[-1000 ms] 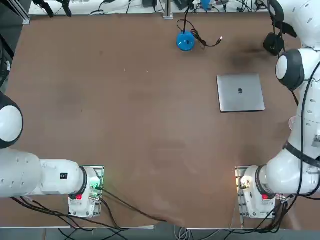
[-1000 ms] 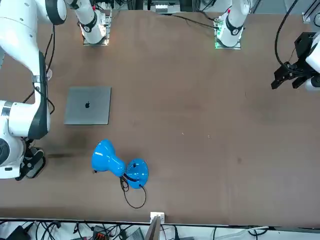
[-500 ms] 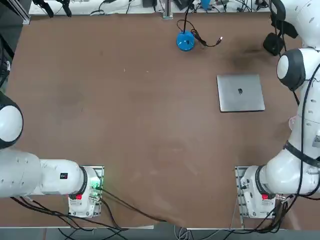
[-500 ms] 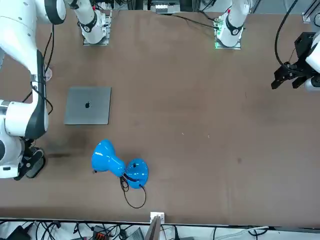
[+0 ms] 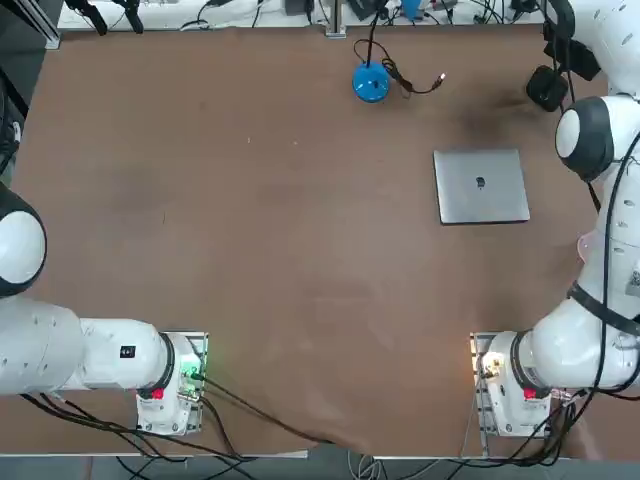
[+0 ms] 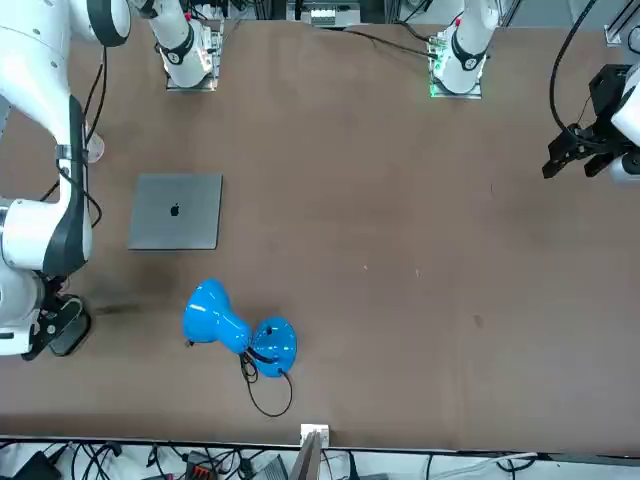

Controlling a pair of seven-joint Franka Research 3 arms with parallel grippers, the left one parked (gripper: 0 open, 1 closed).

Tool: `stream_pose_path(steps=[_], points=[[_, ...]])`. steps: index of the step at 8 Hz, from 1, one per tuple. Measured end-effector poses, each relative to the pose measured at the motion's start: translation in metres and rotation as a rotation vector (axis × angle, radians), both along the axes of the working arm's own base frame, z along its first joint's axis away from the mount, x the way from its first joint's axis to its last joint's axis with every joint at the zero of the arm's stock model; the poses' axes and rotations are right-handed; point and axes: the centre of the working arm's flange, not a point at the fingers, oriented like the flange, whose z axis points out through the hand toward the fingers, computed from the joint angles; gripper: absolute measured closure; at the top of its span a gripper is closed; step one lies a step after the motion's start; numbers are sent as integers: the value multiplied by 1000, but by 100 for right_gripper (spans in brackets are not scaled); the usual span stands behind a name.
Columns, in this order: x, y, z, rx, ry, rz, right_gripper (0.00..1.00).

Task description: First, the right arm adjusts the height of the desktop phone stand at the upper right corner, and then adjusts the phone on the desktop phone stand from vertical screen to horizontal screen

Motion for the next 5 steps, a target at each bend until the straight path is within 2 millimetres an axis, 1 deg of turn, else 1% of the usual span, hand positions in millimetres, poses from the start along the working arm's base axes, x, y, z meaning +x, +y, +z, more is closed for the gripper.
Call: stream_pose_path(steps=[2,3,5], points=[[-1,2,14,28,-25,-6,8],[-2,3,23,60,-47,-26,0],[-5,0,39,128,-120,-144,0]])
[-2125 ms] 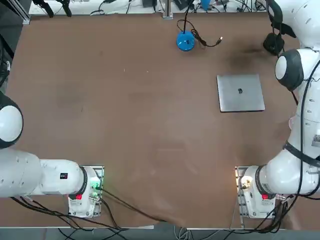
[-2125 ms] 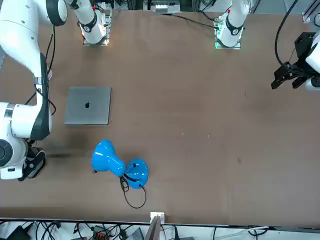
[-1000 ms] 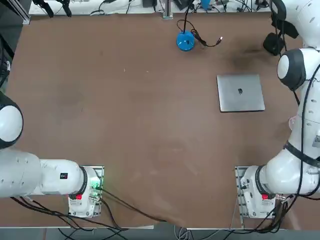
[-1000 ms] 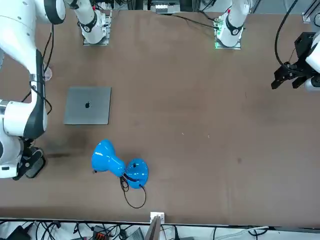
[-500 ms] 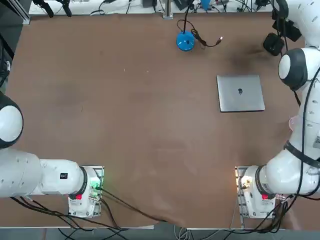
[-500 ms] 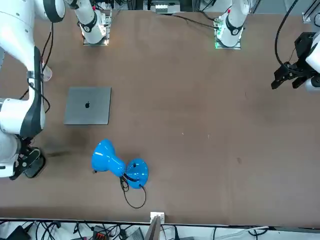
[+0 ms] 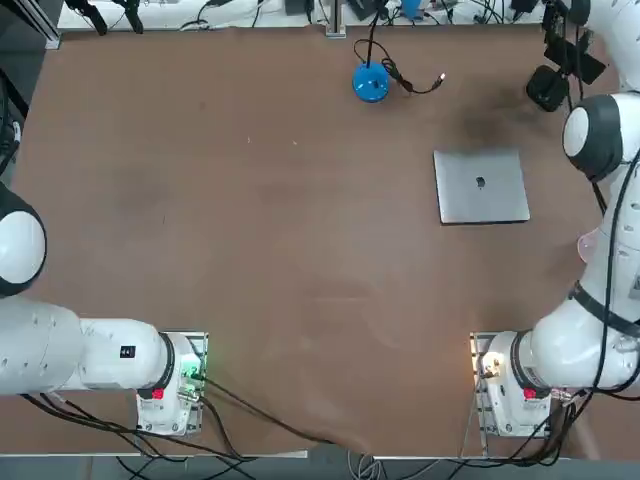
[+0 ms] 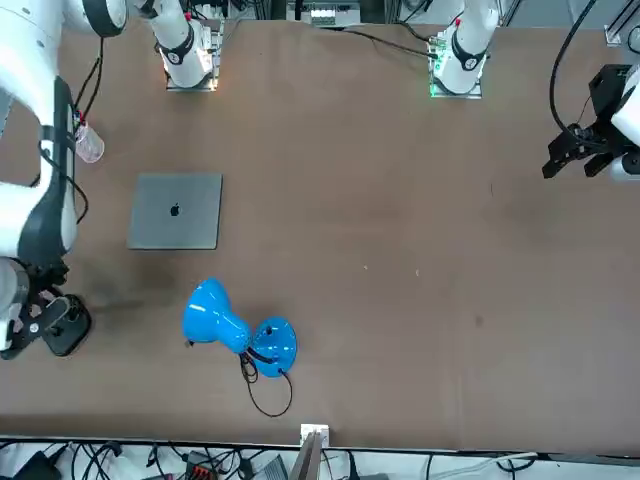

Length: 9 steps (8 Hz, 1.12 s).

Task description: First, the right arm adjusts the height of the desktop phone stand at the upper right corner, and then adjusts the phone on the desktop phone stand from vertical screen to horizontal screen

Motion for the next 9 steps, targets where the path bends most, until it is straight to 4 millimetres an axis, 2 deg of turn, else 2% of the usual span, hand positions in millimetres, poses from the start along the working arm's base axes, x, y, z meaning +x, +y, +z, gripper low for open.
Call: stream_pose_path(steps=[5,7,9], points=[[-22,25,75,184,-150,-398,0],[-38,28,116,205,-174,-449,0],[-66,36,160,213,-161,-476,0]])
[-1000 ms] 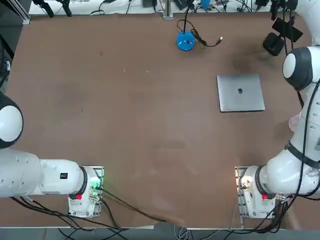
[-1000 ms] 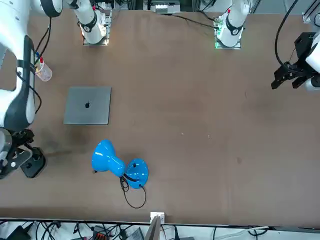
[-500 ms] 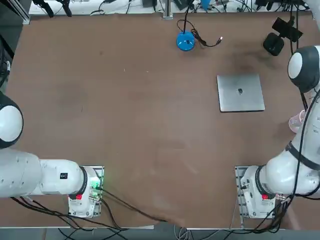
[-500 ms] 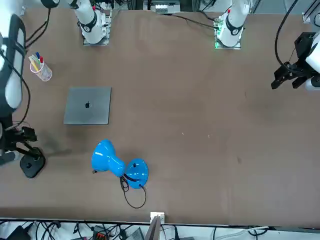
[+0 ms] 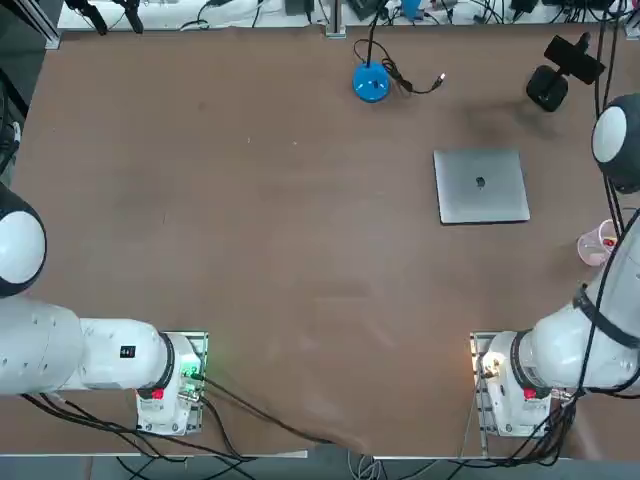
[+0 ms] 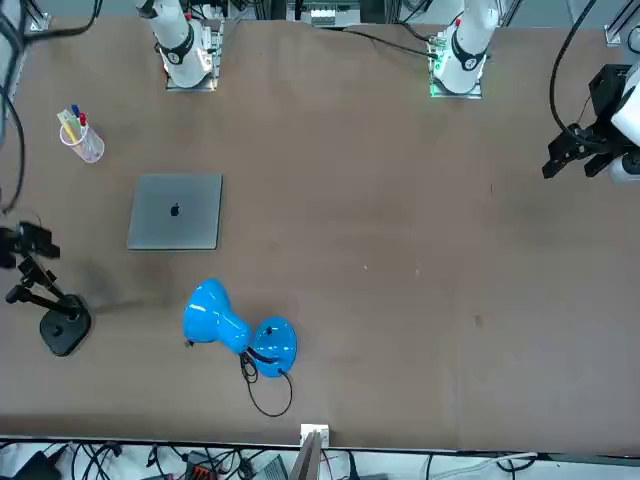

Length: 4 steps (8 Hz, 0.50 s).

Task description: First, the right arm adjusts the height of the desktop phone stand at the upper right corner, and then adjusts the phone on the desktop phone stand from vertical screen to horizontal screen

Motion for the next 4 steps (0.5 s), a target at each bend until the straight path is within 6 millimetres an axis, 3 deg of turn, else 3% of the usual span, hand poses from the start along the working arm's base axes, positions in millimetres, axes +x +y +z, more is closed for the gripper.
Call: stream_pose_path(steps=[2,4], points=[[-27,8,29,11,-20,3,0],[-70,14,37,28,-46,-7,0]])
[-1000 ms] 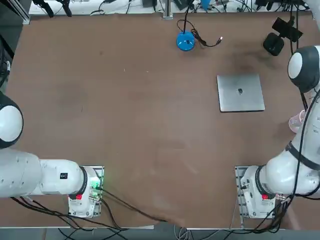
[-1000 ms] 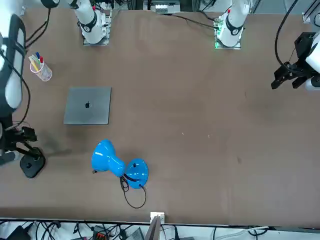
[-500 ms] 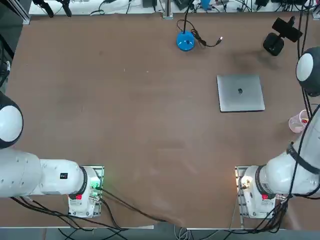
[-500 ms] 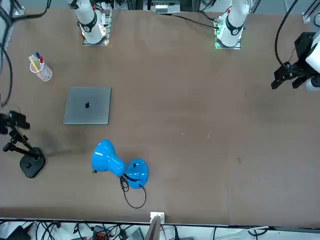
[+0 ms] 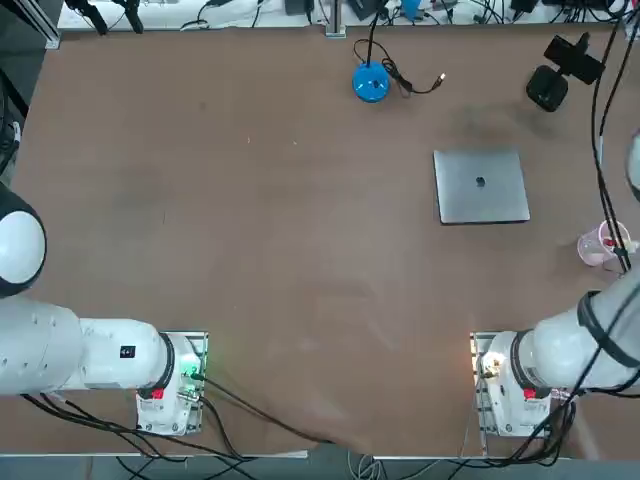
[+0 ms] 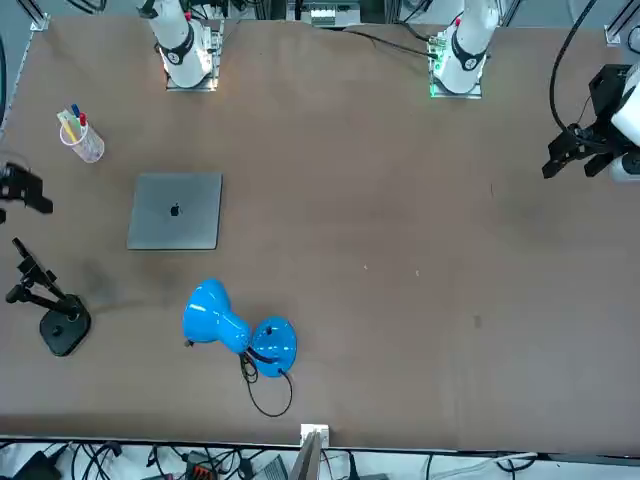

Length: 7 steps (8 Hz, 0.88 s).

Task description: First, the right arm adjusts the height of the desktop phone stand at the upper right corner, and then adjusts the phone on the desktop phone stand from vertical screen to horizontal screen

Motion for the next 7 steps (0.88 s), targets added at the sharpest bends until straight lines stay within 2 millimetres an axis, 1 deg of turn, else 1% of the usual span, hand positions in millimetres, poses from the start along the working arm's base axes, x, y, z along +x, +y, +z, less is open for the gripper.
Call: stream_pose_path(steps=[2,4,5,6,7], points=[[-51,9,6,16,11,-31,0],[-93,10,5,27,16,-31,0],[-108,9,4,30,17,-32,0],[-115,8,5,32,17,-35,0],[-117,8,6,33,16,-36,0]])
